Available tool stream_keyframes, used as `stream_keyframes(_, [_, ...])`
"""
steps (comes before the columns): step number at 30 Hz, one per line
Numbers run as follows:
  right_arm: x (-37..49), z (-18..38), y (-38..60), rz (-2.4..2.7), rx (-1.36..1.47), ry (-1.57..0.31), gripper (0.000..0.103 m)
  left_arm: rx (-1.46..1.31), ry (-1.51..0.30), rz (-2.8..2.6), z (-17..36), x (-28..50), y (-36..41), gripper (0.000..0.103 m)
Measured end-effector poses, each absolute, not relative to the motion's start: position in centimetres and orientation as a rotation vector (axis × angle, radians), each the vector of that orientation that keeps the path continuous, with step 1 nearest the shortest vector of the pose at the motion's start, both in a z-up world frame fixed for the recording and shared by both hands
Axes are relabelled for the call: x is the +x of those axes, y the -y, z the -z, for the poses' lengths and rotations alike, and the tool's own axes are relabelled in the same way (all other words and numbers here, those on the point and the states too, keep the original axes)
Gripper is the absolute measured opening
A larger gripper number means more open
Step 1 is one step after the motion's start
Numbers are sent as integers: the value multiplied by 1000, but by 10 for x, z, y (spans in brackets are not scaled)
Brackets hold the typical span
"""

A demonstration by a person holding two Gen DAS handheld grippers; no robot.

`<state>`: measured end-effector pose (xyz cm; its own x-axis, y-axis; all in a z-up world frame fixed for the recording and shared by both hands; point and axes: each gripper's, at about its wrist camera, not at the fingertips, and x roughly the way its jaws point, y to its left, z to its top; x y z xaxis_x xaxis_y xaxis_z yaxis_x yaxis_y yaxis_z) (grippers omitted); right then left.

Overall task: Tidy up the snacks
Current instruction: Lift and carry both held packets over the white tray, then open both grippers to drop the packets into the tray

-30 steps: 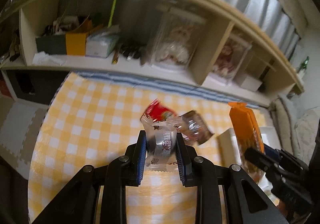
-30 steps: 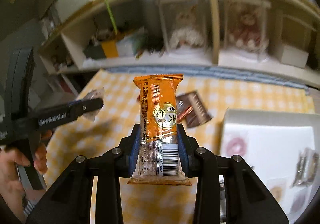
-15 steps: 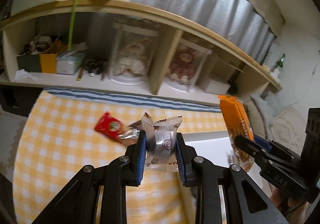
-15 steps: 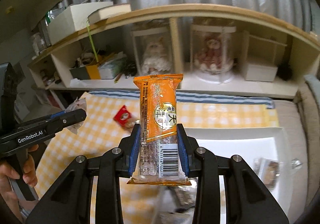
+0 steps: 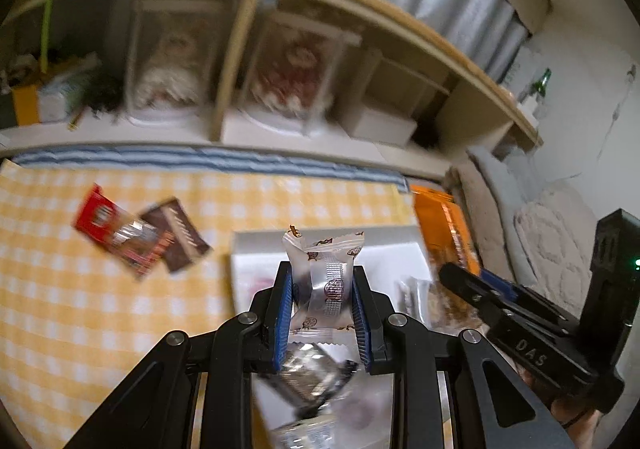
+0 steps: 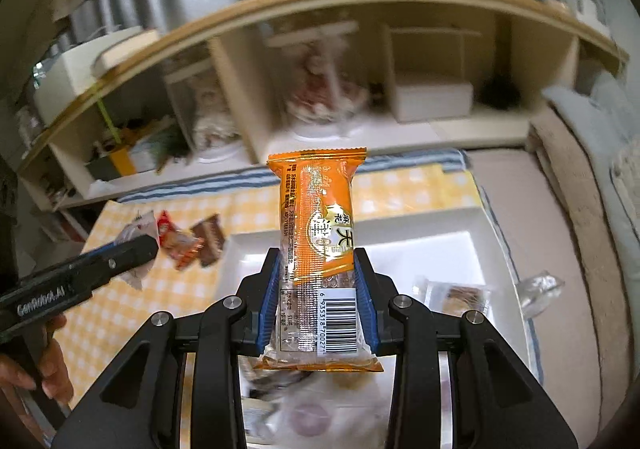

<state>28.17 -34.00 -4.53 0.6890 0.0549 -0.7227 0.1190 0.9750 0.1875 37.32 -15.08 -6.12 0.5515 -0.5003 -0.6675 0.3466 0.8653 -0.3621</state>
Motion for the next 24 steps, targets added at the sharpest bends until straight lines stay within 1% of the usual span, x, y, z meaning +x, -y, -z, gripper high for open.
stream_keyframes(6, [295, 81, 355, 30, 234, -898, 35, -194, -925, 512, 98, 413, 193, 27])
stream_keyframes(14, [321, 127, 379, 22, 335, -1011, 36, -252, -1023, 490, 147, 466, 217, 27])
stream_keyframes(20, [327, 139, 389, 58, 333, -1025, 36, -267, -1036, 488, 166, 487, 227, 27])
stream_keyframes(22, [328, 139, 393, 66, 343, -1022, 39, -246, -1040, 492, 170, 491, 231, 27])
stream_keyframes(23, [328, 139, 395, 66, 349, -1023, 39, -231, -1051, 491, 172, 493, 234, 29])
stream_keyframes(24, [328, 138, 396, 63, 357, -1027, 44, -218, -1057, 486, 174, 494, 236, 31])
